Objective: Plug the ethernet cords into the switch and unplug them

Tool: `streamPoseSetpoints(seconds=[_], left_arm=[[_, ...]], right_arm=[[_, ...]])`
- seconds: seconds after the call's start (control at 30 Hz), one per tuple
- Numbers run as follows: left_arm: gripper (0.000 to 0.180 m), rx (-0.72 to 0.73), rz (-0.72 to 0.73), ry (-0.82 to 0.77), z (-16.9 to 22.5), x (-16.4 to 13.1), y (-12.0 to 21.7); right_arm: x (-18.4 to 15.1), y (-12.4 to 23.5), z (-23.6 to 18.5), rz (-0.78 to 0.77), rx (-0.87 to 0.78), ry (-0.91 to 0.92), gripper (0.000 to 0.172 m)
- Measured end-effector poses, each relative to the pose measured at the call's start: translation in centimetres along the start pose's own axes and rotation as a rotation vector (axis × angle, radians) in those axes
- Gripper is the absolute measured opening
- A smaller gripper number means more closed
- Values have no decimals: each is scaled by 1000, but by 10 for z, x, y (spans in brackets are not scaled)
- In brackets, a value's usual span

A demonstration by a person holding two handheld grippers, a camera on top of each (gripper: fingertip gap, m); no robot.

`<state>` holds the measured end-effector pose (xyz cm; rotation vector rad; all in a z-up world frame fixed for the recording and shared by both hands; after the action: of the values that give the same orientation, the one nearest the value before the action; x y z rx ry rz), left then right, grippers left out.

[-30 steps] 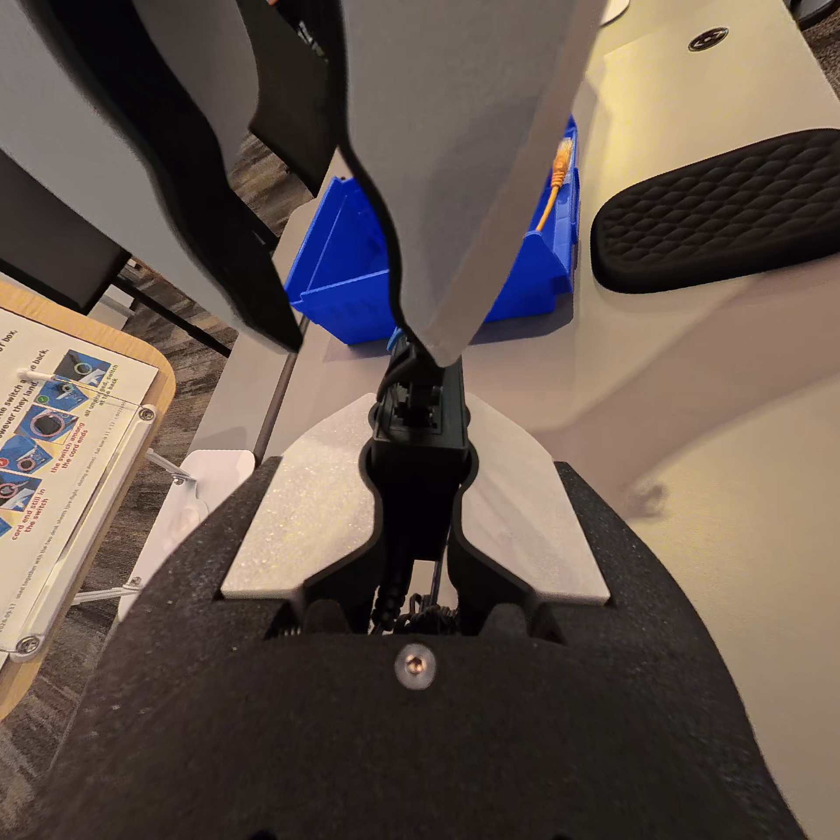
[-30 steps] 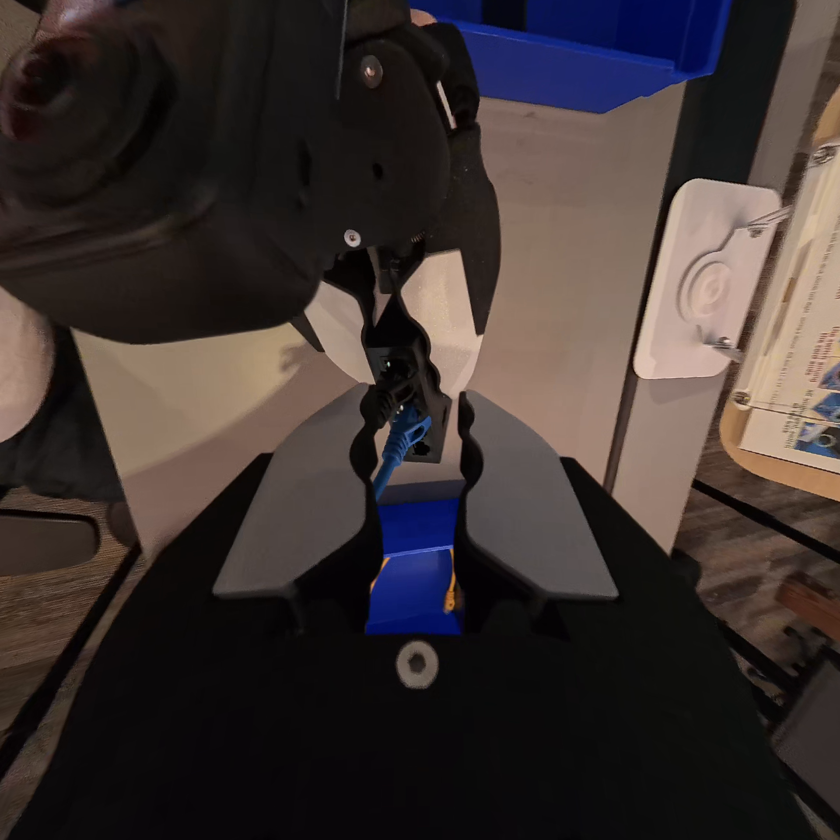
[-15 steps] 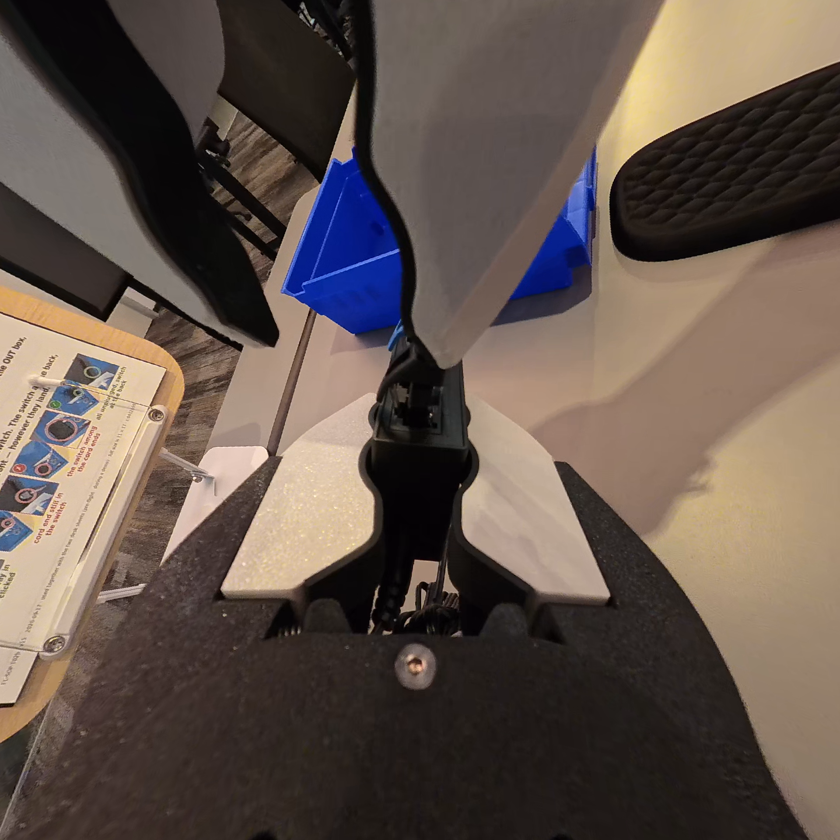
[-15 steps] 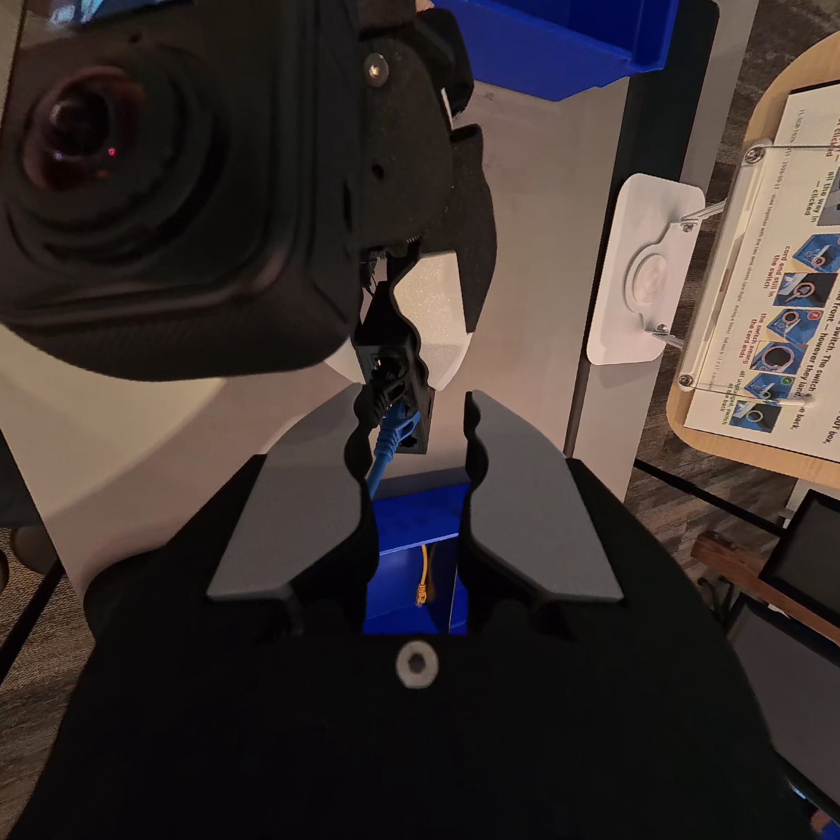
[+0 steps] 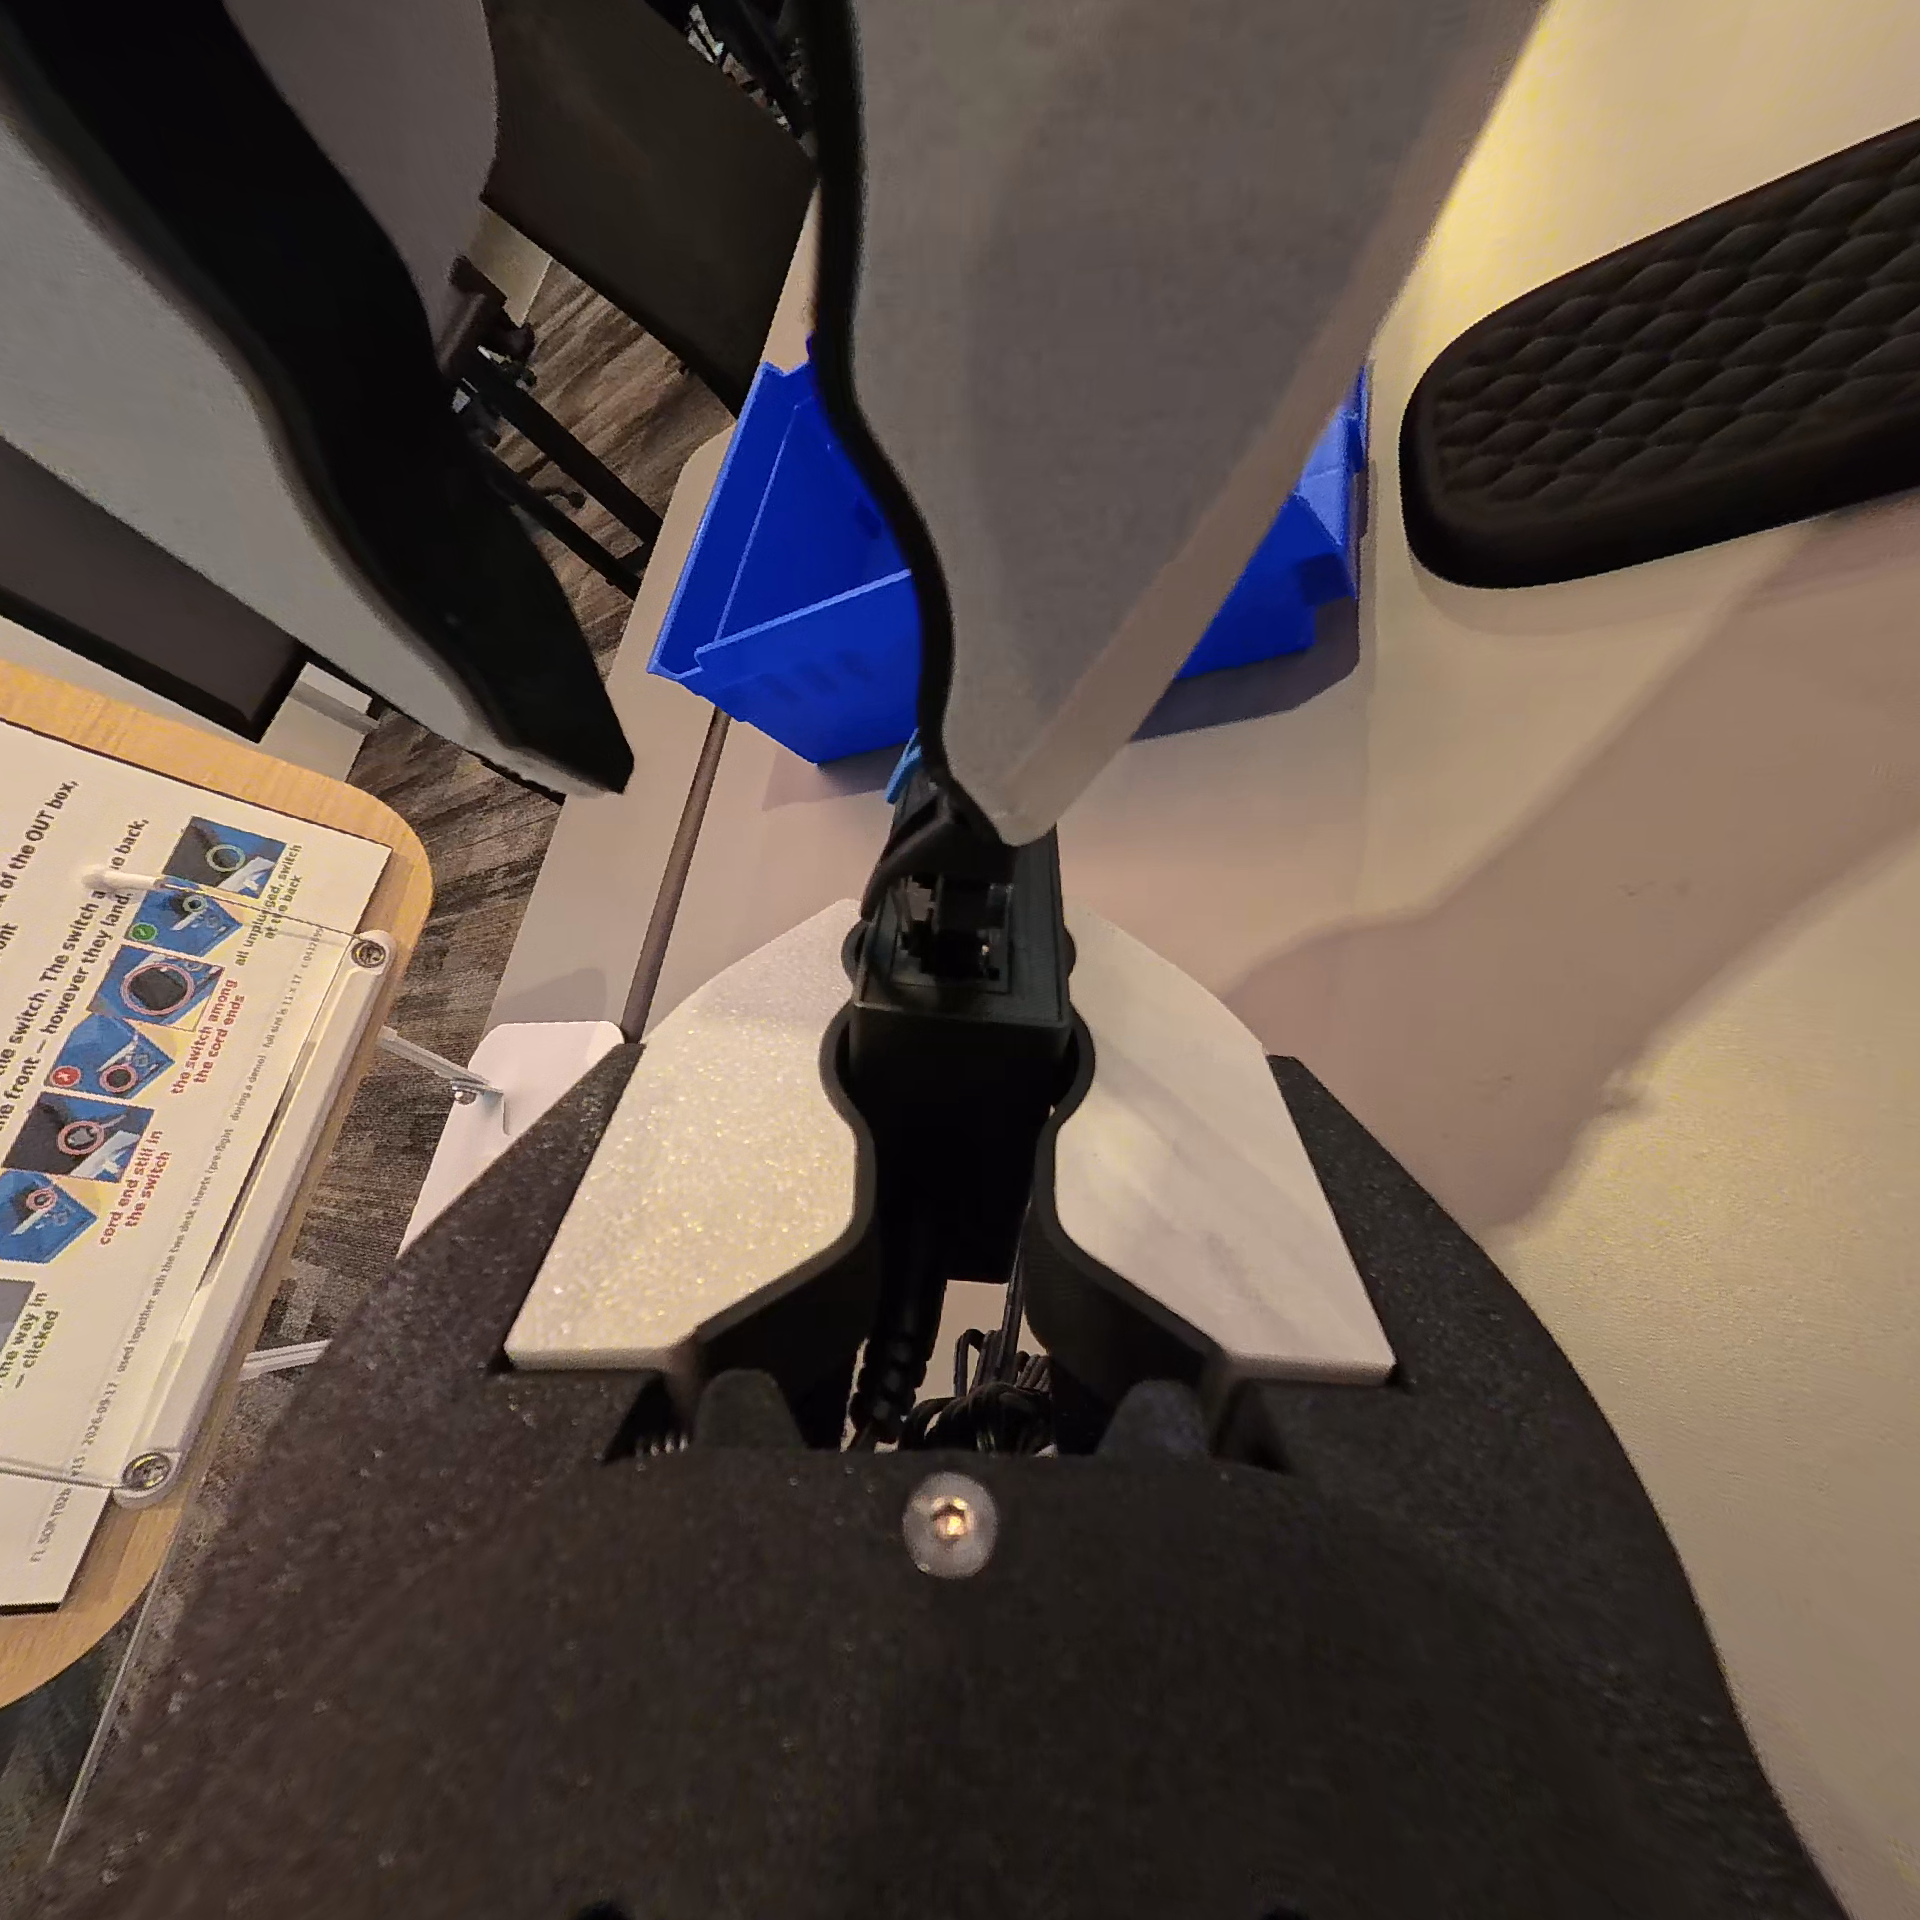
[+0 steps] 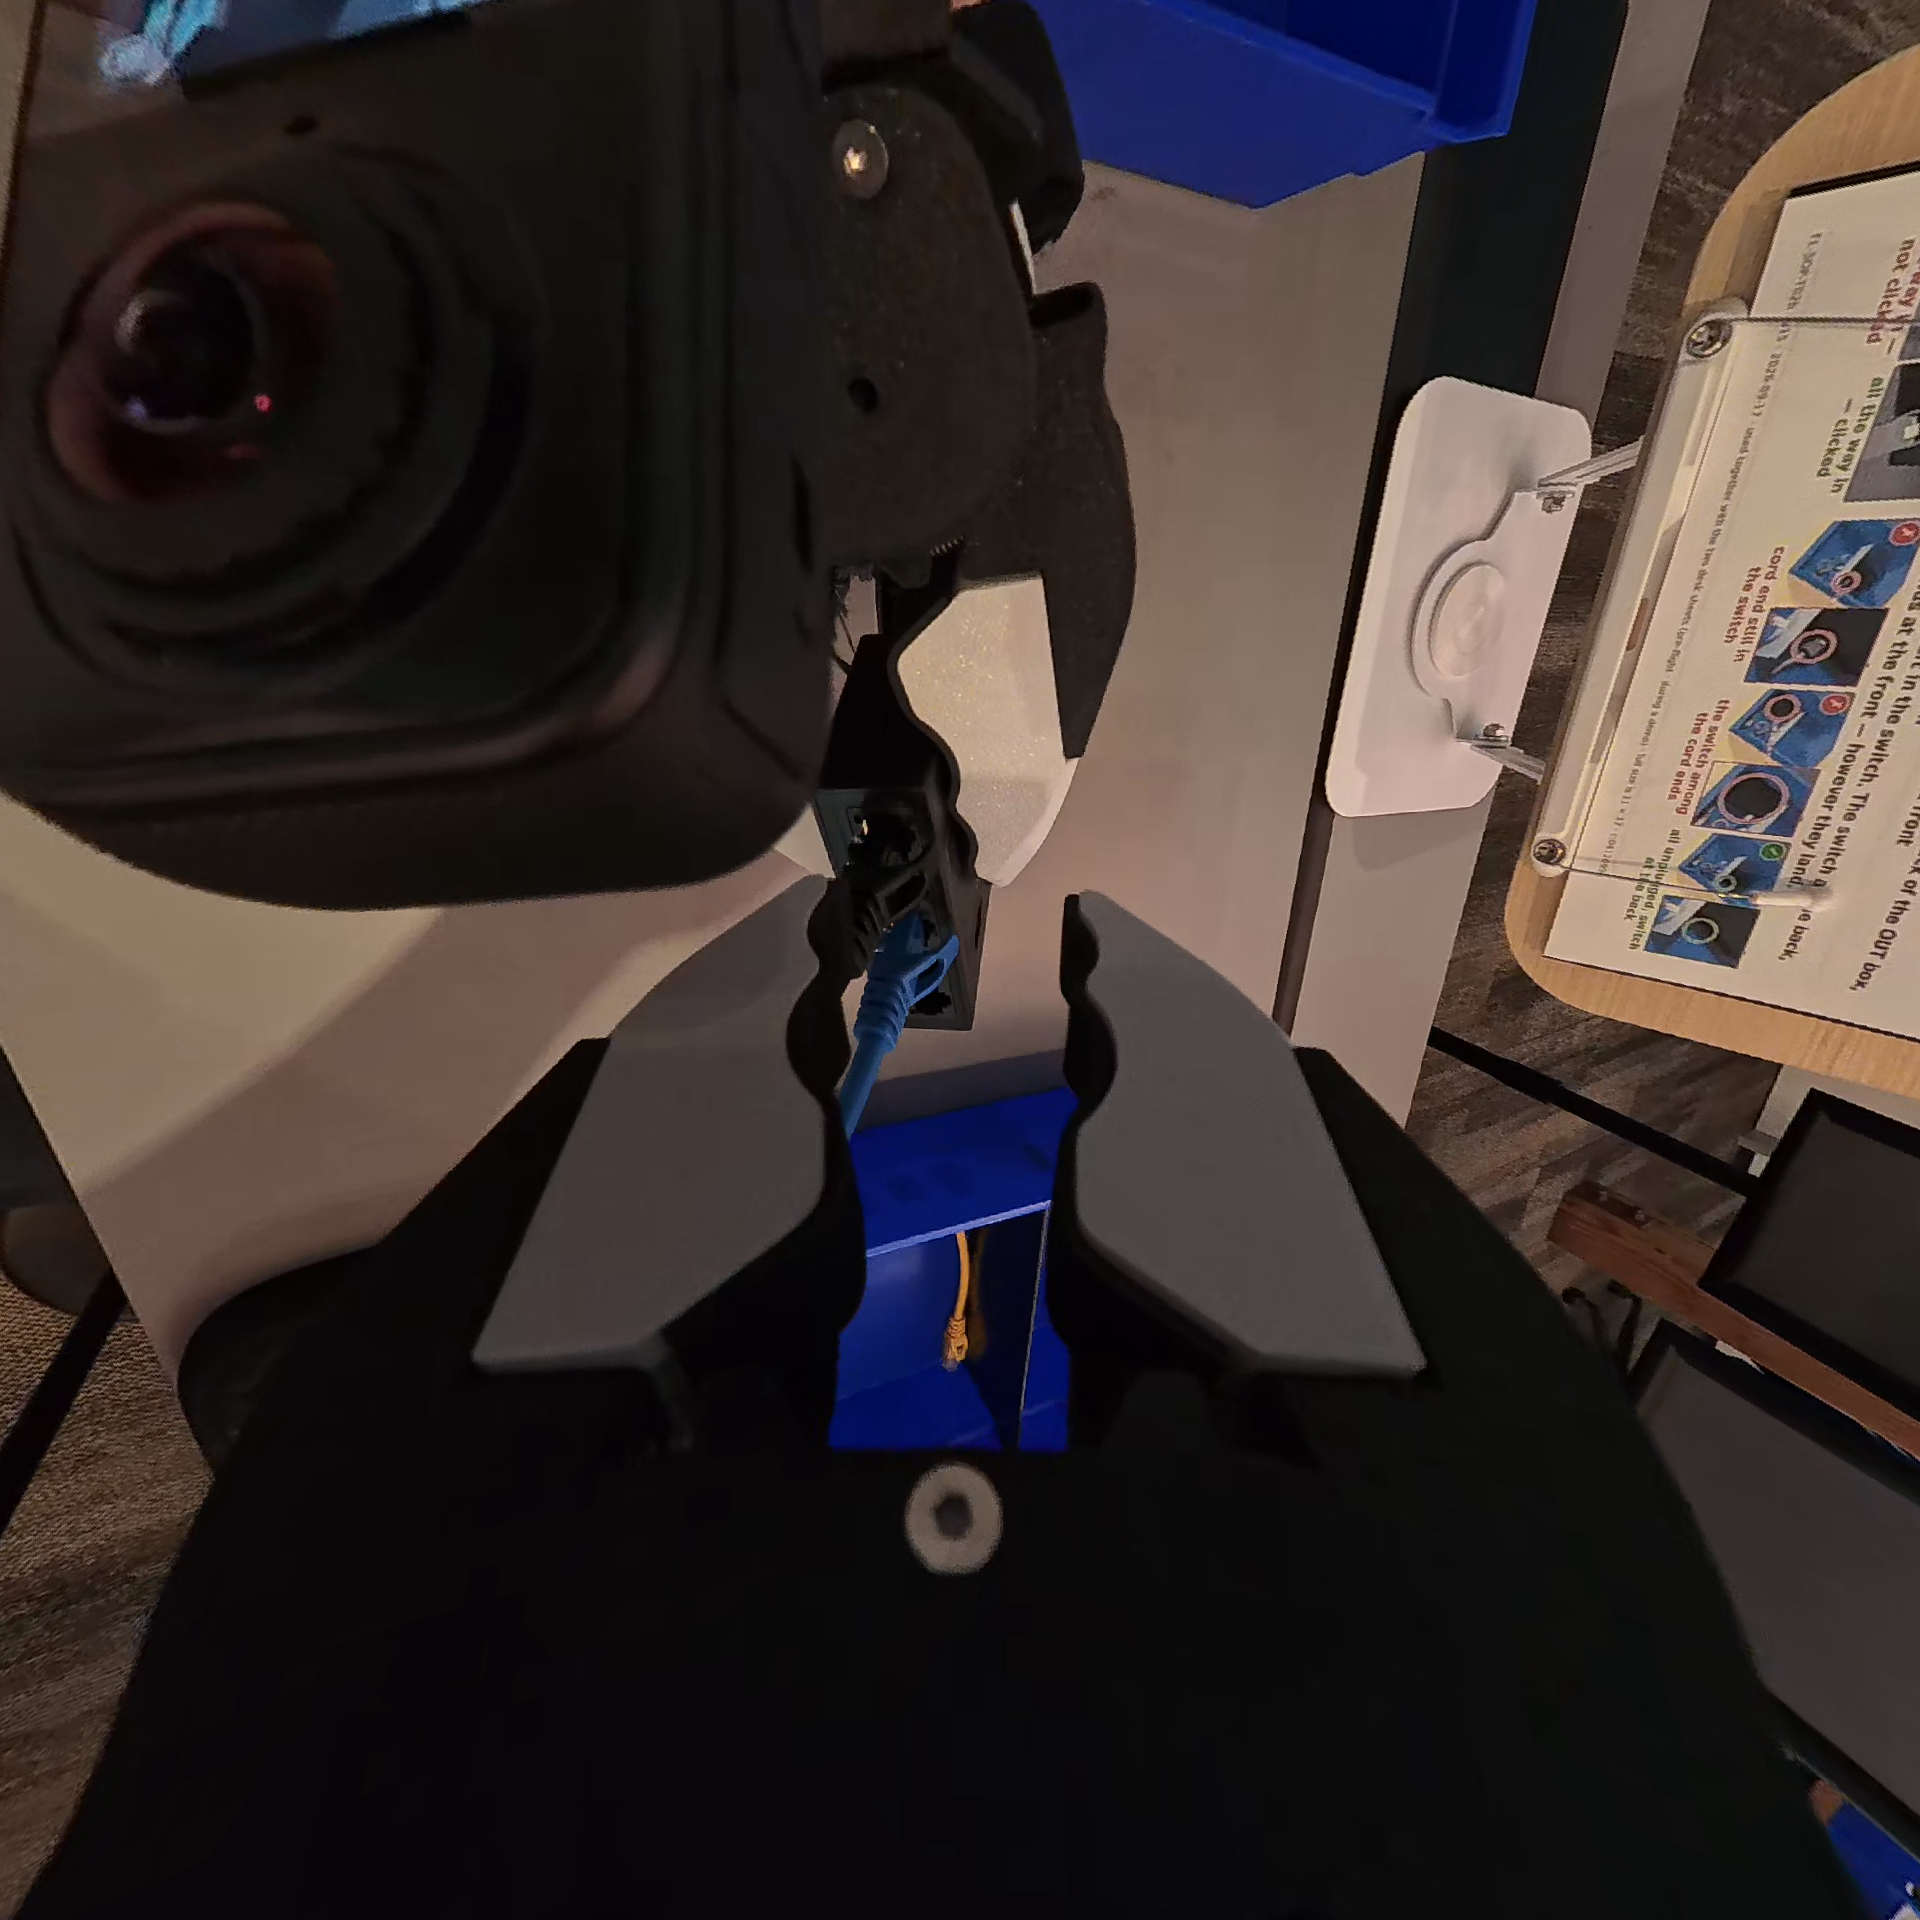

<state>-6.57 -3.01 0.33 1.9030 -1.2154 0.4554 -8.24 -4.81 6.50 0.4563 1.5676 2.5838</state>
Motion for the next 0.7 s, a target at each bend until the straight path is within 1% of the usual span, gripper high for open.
streamPoseSetpoints(seconds=[0.37,0.43,0.57,0.7], left_arm=[[28,6,3,1,-2,1,2],[28,-13,-2,19,-1,0,2],[28,-48,20,52,0,1,4],[28,-60,15,48,1,1,6]], right_arm=[[2,2,2,-3,-17,1,39],[5,4,4,17,-26,-7,36],[12,10,6,74,31,-77,37],[14,15,2,95,183,-159,38]])
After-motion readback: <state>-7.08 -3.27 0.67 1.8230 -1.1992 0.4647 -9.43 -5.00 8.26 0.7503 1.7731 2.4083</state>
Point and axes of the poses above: each gripper's, where its closed fingertips meet, y back along the fingers, x out of its top, z = x × y across the jaws, the point moved 1 cm from there along y, back along the fingers, and after that the axes turned 5 degrees about -y, right-handed, at the moved point
